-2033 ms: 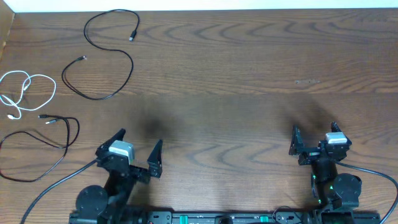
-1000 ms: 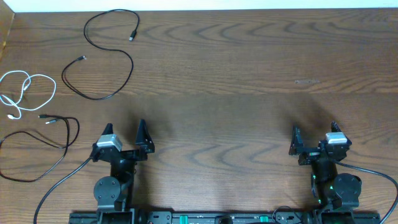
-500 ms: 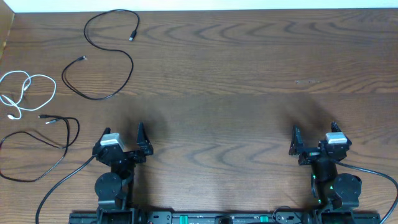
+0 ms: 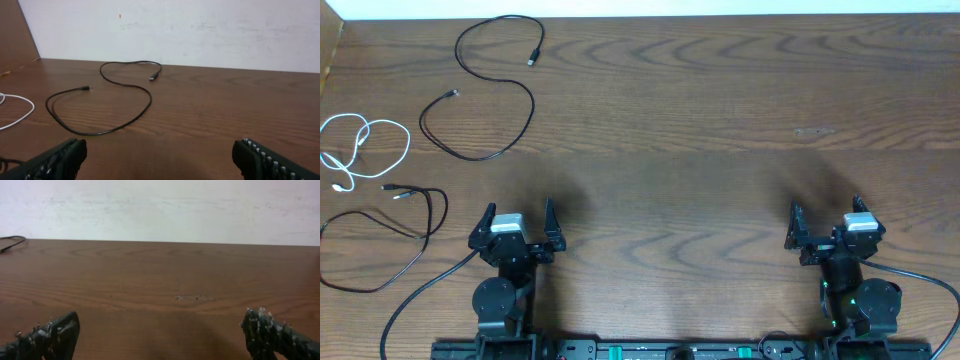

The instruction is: Untangle cables

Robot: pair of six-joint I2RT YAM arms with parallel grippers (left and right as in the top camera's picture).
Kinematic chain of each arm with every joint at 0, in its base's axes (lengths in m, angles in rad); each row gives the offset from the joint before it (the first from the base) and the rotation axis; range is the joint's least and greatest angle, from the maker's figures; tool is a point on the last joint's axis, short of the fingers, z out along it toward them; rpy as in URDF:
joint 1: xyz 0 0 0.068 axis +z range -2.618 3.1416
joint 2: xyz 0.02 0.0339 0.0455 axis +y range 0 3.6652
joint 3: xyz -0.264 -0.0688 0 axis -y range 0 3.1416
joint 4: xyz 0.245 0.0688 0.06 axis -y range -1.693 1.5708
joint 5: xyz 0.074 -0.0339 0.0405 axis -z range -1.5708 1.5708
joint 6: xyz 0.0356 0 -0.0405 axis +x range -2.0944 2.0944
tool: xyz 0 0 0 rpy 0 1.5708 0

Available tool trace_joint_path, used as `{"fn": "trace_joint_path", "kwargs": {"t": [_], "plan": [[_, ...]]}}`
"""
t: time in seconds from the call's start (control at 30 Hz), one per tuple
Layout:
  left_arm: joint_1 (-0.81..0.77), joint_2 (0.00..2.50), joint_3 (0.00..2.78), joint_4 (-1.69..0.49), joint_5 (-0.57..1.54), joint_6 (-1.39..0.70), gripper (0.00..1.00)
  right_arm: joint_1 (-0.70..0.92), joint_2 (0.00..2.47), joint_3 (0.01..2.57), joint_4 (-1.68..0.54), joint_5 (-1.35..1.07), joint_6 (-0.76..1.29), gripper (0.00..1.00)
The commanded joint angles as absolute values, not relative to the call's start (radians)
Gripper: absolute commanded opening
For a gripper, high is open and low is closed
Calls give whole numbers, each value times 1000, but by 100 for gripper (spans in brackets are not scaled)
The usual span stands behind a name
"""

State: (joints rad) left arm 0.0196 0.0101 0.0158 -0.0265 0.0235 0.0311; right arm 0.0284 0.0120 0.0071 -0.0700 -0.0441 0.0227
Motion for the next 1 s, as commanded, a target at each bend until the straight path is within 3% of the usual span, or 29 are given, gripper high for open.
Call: {"fn": "trace_joint_path", "kwargs": {"t": [0.0, 0.97], "plan": [[26, 1, 4, -78, 2, 52, 98, 24, 6, 6, -75, -32, 36, 99], [30, 4, 4, -73, -19, 85, 98, 24, 6, 6, -75, -32, 36, 99]]}}
